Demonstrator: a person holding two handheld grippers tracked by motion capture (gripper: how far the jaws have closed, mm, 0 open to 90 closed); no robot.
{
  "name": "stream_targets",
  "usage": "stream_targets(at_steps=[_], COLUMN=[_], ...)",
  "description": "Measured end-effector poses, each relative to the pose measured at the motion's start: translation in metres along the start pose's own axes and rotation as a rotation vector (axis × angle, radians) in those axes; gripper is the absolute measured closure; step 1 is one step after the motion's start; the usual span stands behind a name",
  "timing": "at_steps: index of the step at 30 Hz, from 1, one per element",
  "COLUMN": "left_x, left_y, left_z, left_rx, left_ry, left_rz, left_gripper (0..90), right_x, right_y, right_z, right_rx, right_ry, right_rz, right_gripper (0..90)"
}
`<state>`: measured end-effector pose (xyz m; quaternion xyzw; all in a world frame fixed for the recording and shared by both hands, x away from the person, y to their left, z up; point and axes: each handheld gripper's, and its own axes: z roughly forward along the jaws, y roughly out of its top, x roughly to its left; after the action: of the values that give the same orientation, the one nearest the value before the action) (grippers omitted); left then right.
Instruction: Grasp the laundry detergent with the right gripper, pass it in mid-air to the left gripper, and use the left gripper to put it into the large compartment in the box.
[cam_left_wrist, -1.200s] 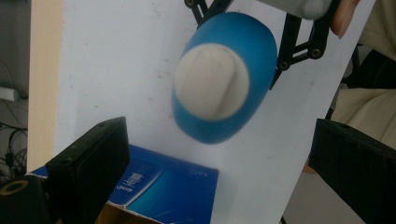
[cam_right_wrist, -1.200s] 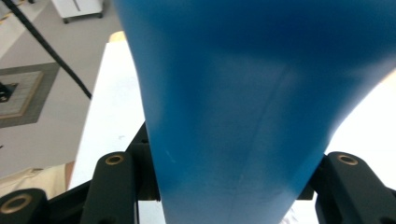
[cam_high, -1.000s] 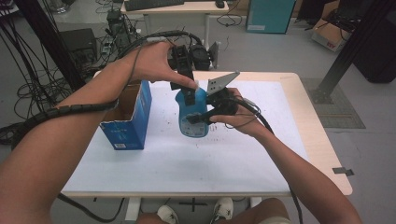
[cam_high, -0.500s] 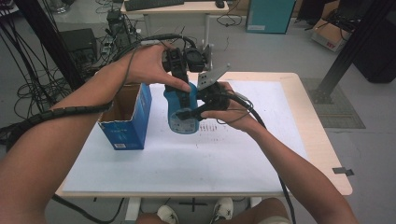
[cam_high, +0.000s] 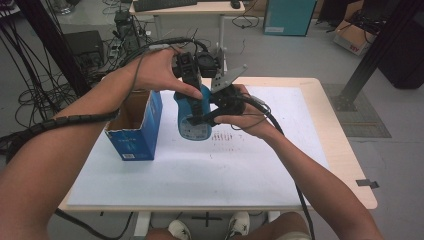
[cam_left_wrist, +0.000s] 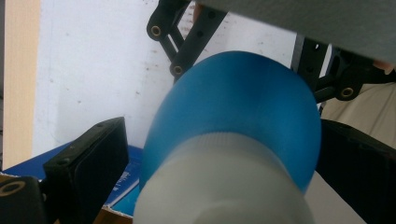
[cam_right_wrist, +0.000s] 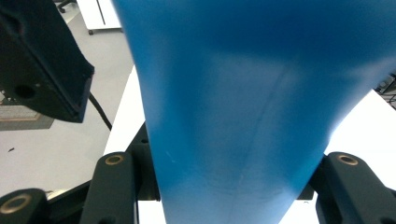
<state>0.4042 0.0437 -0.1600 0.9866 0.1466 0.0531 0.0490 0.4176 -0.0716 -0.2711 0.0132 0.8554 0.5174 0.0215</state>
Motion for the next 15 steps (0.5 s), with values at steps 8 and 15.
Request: stream_targets(at_steps=[8,15], left_x=[-0.0006,-0.0011], left_y=[0.0002,-0.0005], left_z=[0.0006,-0.0015], left_rx=[0.005,-0.003], left_ry=[0.001,0.006], left_rz=[0.005,0.005], left_gripper=[5.1,5.2], right_x=[0.0031,-0.0001], right_y=[0.0021,0.0020], right_z=[0.0028,0.0025], right_rx=[-0.008,-0.001], right_ry=[0.020,0.009], right_rz=[0.024,-0.017], right_gripper=[44.1,44.1])
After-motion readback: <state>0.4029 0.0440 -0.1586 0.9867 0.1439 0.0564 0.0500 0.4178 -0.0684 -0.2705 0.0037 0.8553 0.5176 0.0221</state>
